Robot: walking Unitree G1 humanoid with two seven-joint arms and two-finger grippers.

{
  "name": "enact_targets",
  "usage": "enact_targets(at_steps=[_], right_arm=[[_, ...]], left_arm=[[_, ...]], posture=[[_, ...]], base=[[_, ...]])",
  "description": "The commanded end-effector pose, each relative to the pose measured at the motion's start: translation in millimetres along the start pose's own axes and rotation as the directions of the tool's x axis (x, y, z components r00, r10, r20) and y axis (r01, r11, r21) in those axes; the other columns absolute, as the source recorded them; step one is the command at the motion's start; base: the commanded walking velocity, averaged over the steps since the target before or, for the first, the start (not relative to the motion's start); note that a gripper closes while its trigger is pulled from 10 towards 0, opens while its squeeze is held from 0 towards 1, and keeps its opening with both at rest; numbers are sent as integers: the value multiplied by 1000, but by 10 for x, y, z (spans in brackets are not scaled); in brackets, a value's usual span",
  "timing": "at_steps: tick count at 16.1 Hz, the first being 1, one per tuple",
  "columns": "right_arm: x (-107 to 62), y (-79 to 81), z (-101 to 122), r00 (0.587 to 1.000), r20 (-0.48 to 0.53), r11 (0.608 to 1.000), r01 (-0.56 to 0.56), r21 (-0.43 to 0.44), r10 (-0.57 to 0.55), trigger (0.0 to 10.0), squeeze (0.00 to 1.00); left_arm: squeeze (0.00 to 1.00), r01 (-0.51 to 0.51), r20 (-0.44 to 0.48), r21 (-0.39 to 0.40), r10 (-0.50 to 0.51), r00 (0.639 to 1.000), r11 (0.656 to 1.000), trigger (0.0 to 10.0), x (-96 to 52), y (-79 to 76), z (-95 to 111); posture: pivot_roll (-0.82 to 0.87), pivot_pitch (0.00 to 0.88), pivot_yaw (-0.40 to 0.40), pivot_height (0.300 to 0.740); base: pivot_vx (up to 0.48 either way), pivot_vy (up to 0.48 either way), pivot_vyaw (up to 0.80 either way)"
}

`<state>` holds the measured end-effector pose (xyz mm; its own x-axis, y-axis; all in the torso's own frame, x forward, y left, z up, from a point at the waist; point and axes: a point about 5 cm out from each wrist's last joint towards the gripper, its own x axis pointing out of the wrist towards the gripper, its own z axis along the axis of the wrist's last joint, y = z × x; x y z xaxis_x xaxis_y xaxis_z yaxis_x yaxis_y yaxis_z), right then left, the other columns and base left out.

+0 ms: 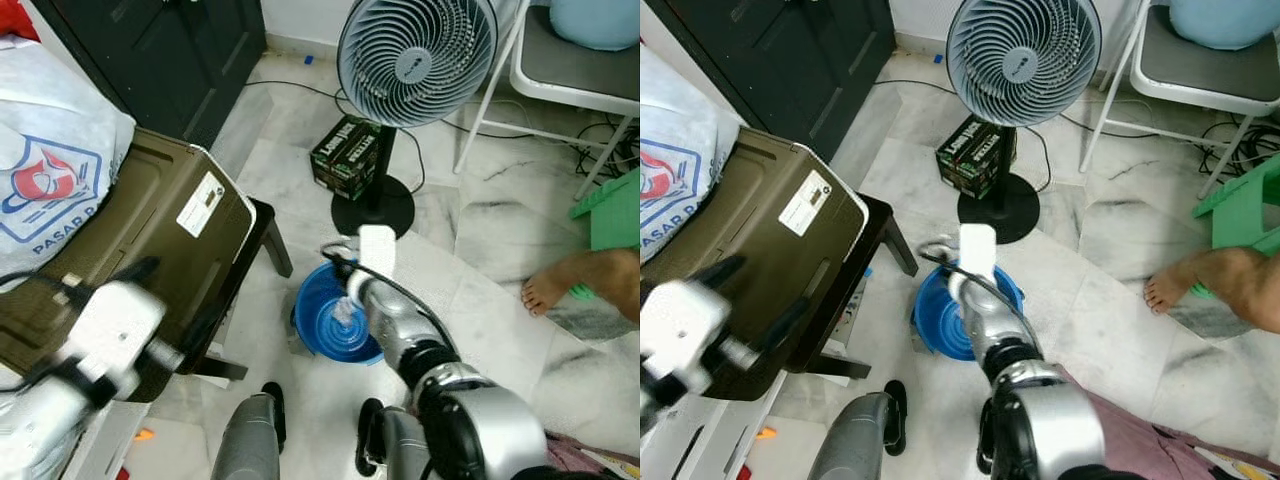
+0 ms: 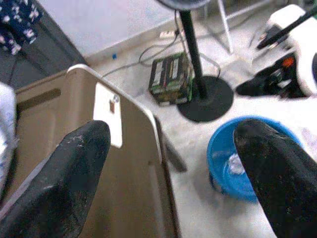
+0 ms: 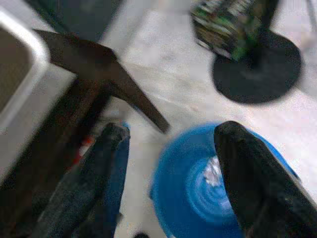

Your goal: Clean up the room

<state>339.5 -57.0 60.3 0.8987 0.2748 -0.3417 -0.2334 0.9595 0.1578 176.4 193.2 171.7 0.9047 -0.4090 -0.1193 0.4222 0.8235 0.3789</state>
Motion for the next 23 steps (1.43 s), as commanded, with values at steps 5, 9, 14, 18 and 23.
enact_targets(at_steps=[5, 9, 14, 18, 23], right_arm=[[-453, -30, -204, 983, 7, 973, -180, -142, 183, 10000, 1000], [-901, -471, -177, 984, -35, 956, -178, -232, 175, 10000, 1000], [-1165, -601, -108, 992, -52, 950, -122, -288, 112, 10000, 1000], [-1169, -702, -96, 995, 36, 973, 94, -212, -89, 10000, 1000], [-1194, -800, -4, 946, 179, 961, 276, -6, -271, 10000, 0]], left_arm=[[0, 9, 77, -77, -3, 997, 997, 10000, 433, -147, -73], [0, 25, 155, -87, -11, 988, 996, 10000, 821, -190, -53], [0, -34, 196, -96, 52, 979, 995, 10000, 1071, -134, -59], [0, -194, 125, -126, 210, 970, 973, 10000, 1004, -84, -261], [0, -261, 47, -241, 280, 959, 935, 10000, 928, -93, -476]], posture=[[94, 172, 21, 740], [-20, 94, 34, 740], [-49, 11, 24, 740], [-42, 0, 3, 740], [-64, 0, -7, 740]], base=[[0, 0, 0], [0, 0, 0], [0, 0, 0], [0, 0, 0], [0, 0, 0]])
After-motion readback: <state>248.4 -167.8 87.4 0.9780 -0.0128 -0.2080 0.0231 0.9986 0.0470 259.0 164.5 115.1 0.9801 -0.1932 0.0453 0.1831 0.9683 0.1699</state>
